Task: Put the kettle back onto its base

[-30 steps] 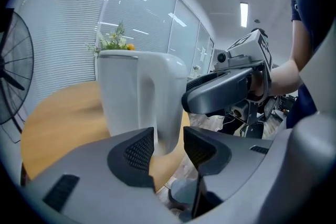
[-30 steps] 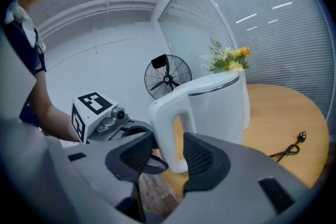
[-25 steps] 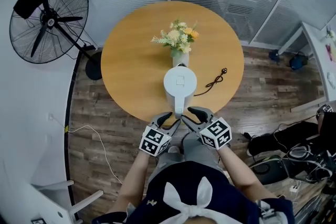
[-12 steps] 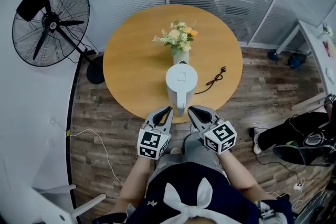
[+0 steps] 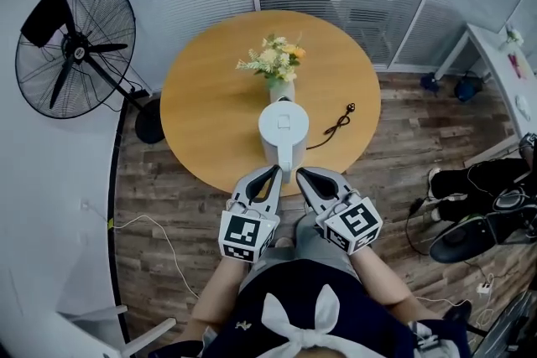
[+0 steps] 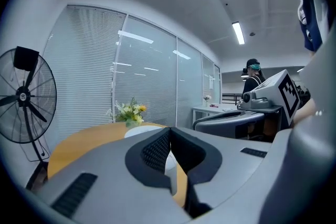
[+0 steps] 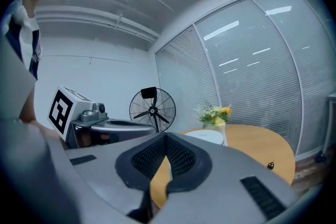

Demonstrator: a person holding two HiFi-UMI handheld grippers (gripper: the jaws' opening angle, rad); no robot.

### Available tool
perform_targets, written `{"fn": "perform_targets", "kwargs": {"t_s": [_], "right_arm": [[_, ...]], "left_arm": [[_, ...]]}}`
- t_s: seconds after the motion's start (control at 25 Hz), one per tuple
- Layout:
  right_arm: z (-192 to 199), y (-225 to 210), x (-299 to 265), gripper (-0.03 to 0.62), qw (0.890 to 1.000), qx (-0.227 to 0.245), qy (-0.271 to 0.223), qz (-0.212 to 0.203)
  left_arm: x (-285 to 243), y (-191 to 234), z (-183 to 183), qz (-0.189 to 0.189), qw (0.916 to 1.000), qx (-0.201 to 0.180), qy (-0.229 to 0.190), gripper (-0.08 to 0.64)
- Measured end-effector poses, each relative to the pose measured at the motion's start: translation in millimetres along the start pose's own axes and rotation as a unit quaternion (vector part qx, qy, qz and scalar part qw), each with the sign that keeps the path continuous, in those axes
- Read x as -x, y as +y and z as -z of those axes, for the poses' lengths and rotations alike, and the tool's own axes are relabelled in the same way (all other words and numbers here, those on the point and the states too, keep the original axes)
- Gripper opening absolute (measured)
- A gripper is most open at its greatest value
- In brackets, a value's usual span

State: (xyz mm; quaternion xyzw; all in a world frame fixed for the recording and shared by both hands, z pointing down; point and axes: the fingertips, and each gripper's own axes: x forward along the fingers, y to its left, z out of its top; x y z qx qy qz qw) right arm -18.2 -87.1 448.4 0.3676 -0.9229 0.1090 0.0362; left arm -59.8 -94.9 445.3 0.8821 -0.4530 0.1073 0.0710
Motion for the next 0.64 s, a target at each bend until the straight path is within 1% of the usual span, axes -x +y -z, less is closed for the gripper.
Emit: {"fn": "perform_targets", "kwargs": {"t_s": [0.28,0.64], "right_arm": [[-1,-5,4,0.023,1.000,0.002,0.003,0.011],[-11,-20,4,0.023,1.000,0.009,0.000,0.014]], "left_arm": [[-5,-4,-7,0.010,0.9999,0.006,-0.003,0.026],[-22,-4,-17,0.019,0.9997,0.012,-0.010,0.026]]}}
